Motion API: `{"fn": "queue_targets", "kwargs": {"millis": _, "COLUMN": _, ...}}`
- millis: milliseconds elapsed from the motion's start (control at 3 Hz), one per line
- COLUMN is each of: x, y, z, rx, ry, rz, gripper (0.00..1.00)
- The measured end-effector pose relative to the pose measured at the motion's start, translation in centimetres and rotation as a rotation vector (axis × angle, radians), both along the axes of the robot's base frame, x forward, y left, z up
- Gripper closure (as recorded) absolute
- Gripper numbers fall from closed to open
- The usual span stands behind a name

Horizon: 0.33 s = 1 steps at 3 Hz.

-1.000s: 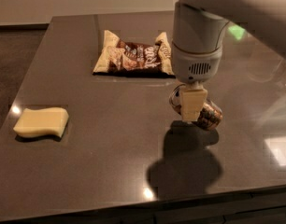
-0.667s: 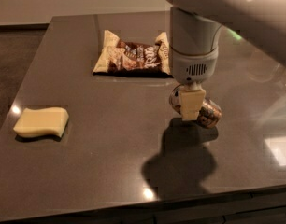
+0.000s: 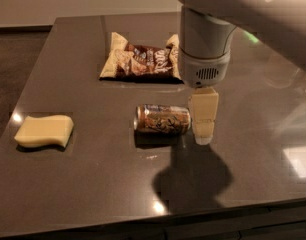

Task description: Knock orange can over

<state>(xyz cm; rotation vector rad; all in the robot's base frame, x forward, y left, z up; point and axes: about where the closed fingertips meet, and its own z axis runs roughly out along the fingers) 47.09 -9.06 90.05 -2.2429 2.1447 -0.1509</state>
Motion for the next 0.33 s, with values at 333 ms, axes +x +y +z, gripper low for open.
{"fn": "queue_targets", "kwargs": {"millis": 333, "x": 0.00, "y": 0.00, "z": 0.00, "rx": 0.000, "ry": 0.000, "rz": 0.000, "gripper": 0.00}}
